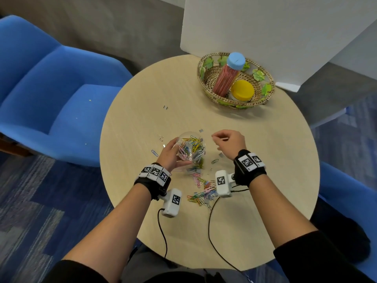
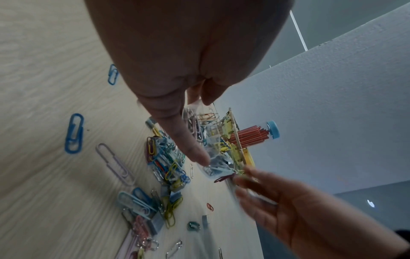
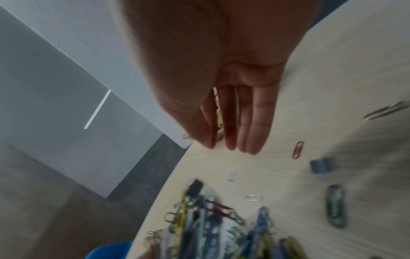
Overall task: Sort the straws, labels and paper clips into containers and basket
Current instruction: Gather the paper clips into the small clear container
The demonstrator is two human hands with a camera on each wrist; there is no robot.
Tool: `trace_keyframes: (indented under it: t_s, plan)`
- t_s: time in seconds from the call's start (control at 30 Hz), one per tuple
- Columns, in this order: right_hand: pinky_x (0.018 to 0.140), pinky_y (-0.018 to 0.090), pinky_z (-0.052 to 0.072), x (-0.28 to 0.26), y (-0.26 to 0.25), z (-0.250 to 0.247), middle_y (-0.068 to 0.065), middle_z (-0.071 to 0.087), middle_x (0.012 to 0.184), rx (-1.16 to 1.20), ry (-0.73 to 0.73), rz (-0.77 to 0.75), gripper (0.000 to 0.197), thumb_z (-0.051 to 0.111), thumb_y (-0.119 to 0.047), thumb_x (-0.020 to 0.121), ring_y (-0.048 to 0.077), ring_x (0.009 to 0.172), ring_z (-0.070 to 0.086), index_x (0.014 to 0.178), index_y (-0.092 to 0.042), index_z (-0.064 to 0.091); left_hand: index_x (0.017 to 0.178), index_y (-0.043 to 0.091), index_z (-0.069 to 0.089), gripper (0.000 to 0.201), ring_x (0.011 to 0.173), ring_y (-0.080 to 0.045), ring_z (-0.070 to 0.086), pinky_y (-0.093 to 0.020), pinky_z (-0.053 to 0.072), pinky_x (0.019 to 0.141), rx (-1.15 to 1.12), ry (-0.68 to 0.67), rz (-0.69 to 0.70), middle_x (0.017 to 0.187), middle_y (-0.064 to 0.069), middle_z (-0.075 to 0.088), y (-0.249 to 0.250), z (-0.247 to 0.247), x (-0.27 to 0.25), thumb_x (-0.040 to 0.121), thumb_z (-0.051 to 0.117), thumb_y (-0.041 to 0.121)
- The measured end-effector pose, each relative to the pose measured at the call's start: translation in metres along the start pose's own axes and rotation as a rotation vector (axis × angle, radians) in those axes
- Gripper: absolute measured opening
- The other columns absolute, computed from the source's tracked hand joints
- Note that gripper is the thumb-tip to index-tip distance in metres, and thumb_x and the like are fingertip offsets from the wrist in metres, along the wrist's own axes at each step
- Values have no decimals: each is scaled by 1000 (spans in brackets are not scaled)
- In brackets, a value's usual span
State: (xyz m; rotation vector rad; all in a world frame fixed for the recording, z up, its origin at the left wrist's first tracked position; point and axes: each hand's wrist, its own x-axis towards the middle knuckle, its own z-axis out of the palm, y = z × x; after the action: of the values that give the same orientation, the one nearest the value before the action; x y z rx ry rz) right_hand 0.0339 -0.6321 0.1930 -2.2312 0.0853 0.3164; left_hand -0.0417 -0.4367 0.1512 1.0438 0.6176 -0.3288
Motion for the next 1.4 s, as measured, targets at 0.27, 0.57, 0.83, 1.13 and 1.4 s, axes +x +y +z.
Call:
trace_keyframes:
  t_s: [0.27,0.57,0.83,1.13,1.4]
  plan:
    - [88,34,58,-24,17,27,23,72,105,649,-266,447,27,73,-2,85,30,93,72,111,3,66,142,17,46,36,124,-46,55,-34,62,61,3,26,3,145,-23,47,-6,1,7,106,38,12]
    - [76,22,57,-19,-1,16,0,77,81,161,-138,-66,10,81,-11,79,15,78,73,87,-17,80,150,17,39,43,121,-47,55,-33,62,59,70,10,10,147,-21,44,-2,3,6,107,37,14]
    - [81,37,58,-12,15,-7,-10,69,90,-133,-32,-32,14,72,-23,85,11,78,66,99,-27,74,143,18,47,36,122,-51,54,-31,61,59,48,39,-12,149,-21,43,-11,-2,6,107,40,16]
    - [105,43,45,-115,66,32,10,21,145,-589,-459,303,140,96,-49,43,34,129,46,153,-29,13,147,16,42,40,119,-46,58,-36,63,62,15,68,-48,150,-20,43,-17,-12,2,107,40,14]
    - [100,33,46,-125,72,70,0,34,117,-421,-255,3,69,83,-36,74,18,102,50,133,-24,50,129,19,49,25,98,-40,64,-43,62,67,-33,64,-41,138,-22,53,-10,-13,-13,108,38,12]
